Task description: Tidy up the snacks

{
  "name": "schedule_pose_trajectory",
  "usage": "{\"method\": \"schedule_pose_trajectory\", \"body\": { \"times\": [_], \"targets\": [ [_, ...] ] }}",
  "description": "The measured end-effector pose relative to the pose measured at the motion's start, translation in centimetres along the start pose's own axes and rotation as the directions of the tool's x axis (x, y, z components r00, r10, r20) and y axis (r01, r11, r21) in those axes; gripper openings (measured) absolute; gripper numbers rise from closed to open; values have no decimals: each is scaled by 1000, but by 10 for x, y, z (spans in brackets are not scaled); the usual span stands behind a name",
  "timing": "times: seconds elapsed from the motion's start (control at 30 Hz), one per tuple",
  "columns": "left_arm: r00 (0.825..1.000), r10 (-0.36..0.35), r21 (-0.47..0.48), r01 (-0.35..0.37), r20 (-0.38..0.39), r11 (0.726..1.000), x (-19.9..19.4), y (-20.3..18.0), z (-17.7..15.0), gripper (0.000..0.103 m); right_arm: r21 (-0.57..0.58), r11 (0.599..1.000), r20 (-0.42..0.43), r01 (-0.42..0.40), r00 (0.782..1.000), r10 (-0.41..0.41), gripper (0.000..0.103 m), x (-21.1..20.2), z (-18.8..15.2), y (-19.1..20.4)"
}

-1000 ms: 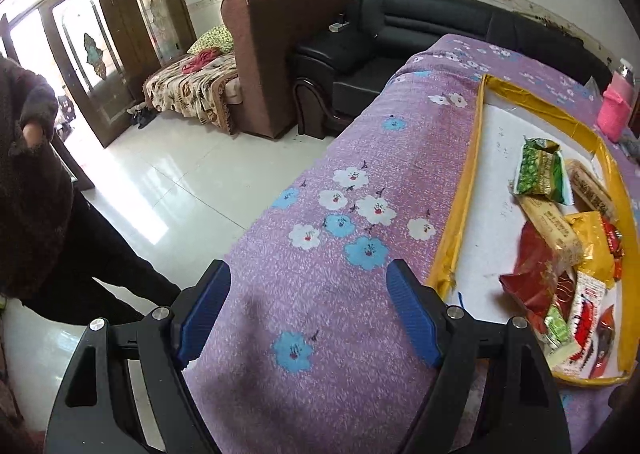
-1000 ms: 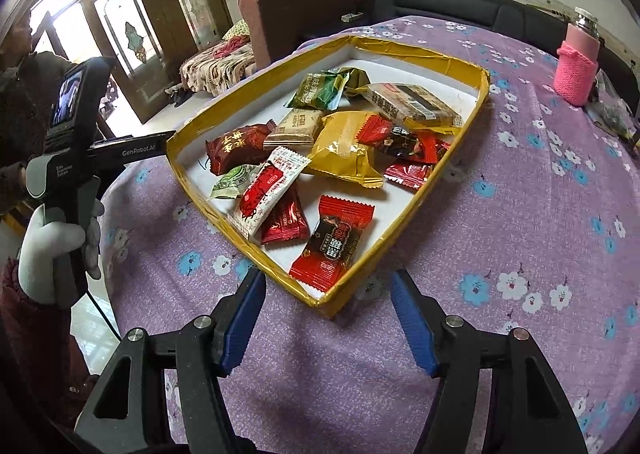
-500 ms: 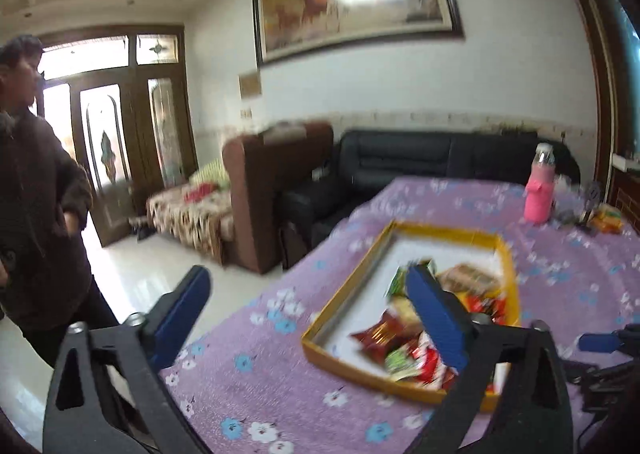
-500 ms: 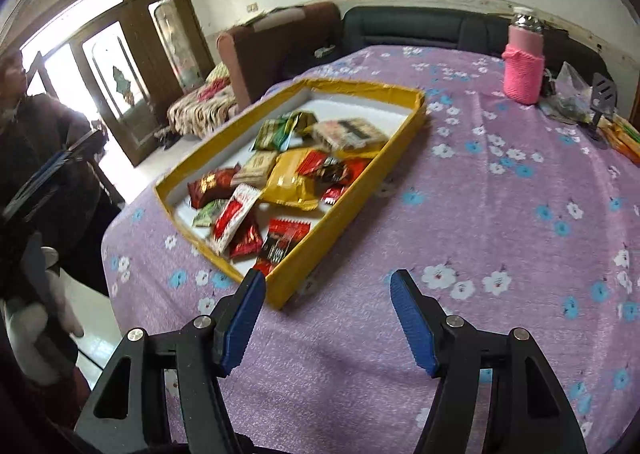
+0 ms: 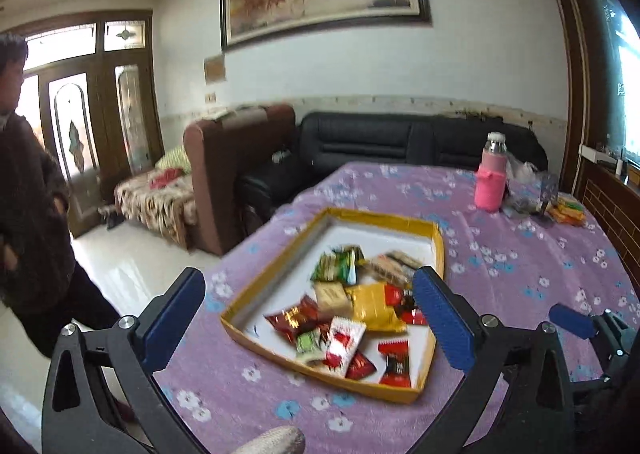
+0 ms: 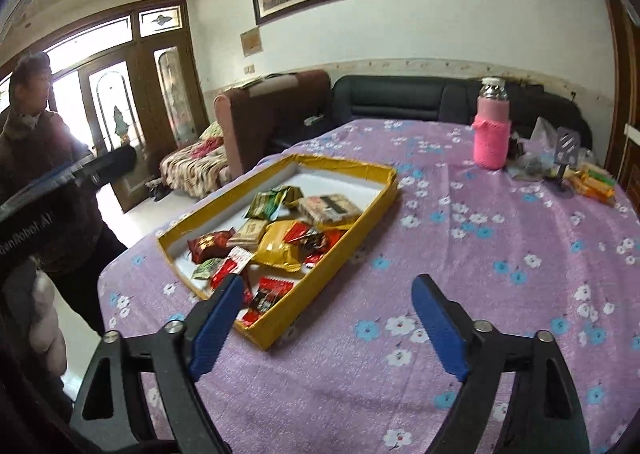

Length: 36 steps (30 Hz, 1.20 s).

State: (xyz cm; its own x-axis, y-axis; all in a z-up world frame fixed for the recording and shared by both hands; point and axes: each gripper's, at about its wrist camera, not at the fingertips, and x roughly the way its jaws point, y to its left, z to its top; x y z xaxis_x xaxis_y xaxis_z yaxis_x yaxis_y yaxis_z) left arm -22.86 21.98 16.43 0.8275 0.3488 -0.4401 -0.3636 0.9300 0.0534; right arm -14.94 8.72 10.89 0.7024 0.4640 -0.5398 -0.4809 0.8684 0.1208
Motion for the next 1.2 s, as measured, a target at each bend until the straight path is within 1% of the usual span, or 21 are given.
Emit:
{"method": "schedule_pose_trajectory", "body": {
  "times": [0.07, 0.13, 0.2, 0.3, 0.43, 0.53, 0.6, 0.7, 0.87, 1.1, 1.2],
  "targets": [
    [999, 0, -10, 0, -52, 1000, 7, -5, -6, 103, 4, 1000, -5, -5, 1000, 5, 90, 2, 0, -3],
    [994, 3, -11, -5, -111, 1000, 16, -10, -12, 103, 6, 1000, -33, 1, 999, -1, 90, 9, -1, -4],
    [985, 14, 1, -14, -169, 1000, 26, -16, -20, 103, -6, 1000, -63, 17, 998, -18, 90, 16, -5, -4],
    [974, 17, 12, -14, -228, 1000, 37, -23, -32, 103, -12, 1000, -97, 22, 995, -23, 90, 24, -12, -4],
    [953, 14, 16, -10, -302, 1000, 48, -29, -42, 103, -18, 1000, -127, 23, 992, -25, 90, 30, -18, -3],
    [943, 13, 17, -8, -332, 1000, 53, -29, -47, 103, -30, 999, -136, 21, 990, -25, 90, 33, -19, 0],
    [938, 23, 13, -20, -346, 1000, 55, -28, -49, 103, -37, 999, -145, 19, 989, -24, 90, 36, -19, 4],
    [930, 25, 7, -24, -368, 1000, 57, -25, -52, 103, -52, 998, -171, 21, 985, -30, 90, 42, -20, 8],
    [924, 26, -12, -33, -382, 999, 61, -19, -52, 103, -67, 997, -185, 39, 981, -51, 90, 46, -20, 10],
    [919, 31, -22, -43, -394, 999, 62, -16, -53, 103, -61, 996, -208, 67, 975, -79, 90, 50, -22, 5],
    [916, 32, -23, -45, -400, 999, 63, -16, -54, 103, -53, 996, -216, 69, 973, -79, 90, 51, -22, 3]
  ]
}}
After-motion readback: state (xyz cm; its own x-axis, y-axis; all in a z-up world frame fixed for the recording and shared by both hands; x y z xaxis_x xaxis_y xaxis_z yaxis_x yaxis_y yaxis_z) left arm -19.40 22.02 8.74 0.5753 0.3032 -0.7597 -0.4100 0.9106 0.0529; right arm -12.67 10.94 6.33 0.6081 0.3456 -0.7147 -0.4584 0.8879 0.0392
